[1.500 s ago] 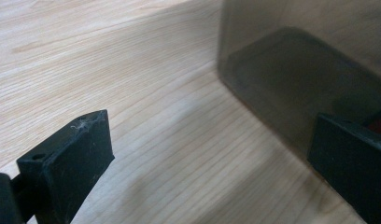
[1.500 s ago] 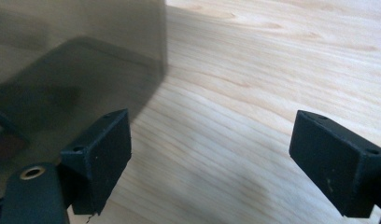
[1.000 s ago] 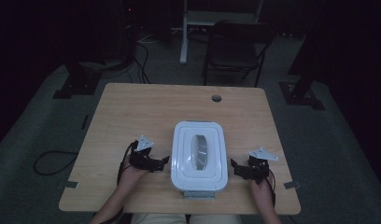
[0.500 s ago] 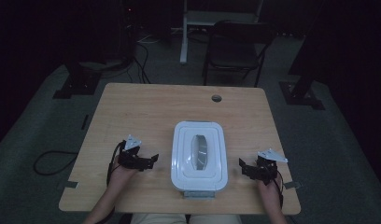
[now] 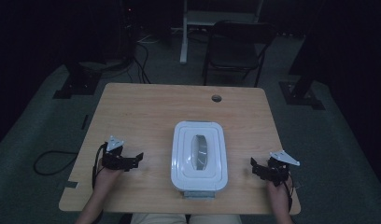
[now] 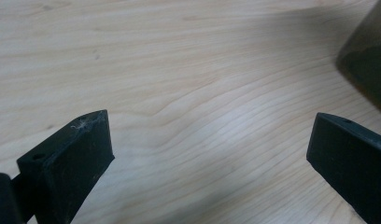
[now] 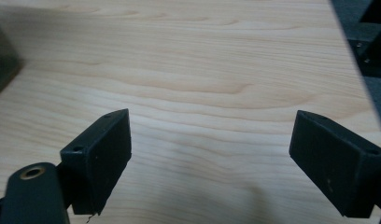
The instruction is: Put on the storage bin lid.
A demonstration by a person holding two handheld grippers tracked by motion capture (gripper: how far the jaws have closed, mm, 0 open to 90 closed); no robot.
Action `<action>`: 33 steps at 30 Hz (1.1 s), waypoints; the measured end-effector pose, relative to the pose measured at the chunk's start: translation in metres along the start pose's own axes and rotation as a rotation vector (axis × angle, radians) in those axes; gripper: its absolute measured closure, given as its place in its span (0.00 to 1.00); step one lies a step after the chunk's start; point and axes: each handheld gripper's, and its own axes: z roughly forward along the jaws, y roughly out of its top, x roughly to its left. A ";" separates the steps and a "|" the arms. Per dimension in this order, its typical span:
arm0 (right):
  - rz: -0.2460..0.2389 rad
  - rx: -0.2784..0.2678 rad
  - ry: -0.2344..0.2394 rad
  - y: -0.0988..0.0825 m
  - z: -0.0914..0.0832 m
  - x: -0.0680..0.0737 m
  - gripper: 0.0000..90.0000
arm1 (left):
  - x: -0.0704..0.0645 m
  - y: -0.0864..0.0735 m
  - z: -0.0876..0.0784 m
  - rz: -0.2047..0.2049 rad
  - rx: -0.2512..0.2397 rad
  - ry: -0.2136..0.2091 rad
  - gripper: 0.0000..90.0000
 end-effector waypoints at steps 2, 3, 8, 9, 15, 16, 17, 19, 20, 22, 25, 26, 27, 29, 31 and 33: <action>0.005 0.001 -0.025 0.000 -0.002 -0.006 0.14 | 0.003 -0.002 -0.002 -0.008 0.001 0.008 0.01; 0.011 -0.001 -0.030 -0.001 -0.003 -0.010 0.14 | 0.004 -0.003 -0.003 -0.013 -0.003 0.014 0.01; 0.048 0.005 -0.048 -0.003 -0.006 -0.021 0.14 | 0.013 -0.004 -0.011 -0.043 -0.021 0.044 0.01; 0.050 0.005 -0.052 -0.004 -0.006 -0.023 0.14 | 0.015 -0.005 -0.013 -0.048 -0.020 0.050 0.01; 0.062 0.022 -0.052 -0.008 -0.003 -0.028 0.14 | 0.028 -0.011 -0.019 -0.079 -0.012 0.105 0.01; 0.057 0.026 -0.052 -0.008 -0.002 -0.027 0.14 | 0.031 -0.012 -0.020 -0.086 -0.011 0.109 0.01; 0.054 0.032 -0.055 -0.008 -0.002 -0.027 0.14 | 0.033 -0.014 -0.021 -0.095 -0.013 0.113 0.01; 0.054 0.039 -0.050 -0.009 0.000 -0.027 0.14 | 0.037 -0.017 -0.022 -0.106 -0.008 0.119 0.01; 0.053 0.040 -0.049 -0.009 0.000 -0.026 0.14 | 0.039 -0.018 -0.023 -0.111 -0.009 0.127 0.01; 0.050 0.049 -0.041 -0.010 0.001 -0.026 0.14 | 0.042 -0.020 -0.025 -0.116 -0.002 0.142 0.01; 0.040 0.063 -0.043 -0.010 0.003 -0.025 0.14 | 0.045 -0.022 -0.028 -0.126 0.006 0.173 0.01; 0.037 0.067 -0.037 -0.010 0.003 -0.025 0.14 | 0.046 -0.023 -0.029 -0.132 0.003 0.187 0.01; 0.040 0.068 -0.027 -0.010 0.004 -0.026 0.14 | 0.046 -0.024 -0.030 -0.133 0.005 0.201 0.01; 0.047 0.068 -0.013 -0.010 0.004 -0.025 0.14 | 0.047 -0.024 -0.032 -0.143 -0.002 0.222 0.01; 0.037 0.080 -0.022 -0.010 0.005 -0.024 0.14 | 0.049 -0.025 -0.034 -0.143 0.009 0.244 0.01; 0.033 0.090 -0.032 -0.010 0.006 -0.023 0.14 | 0.051 -0.025 -0.036 -0.148 0.020 0.264 0.01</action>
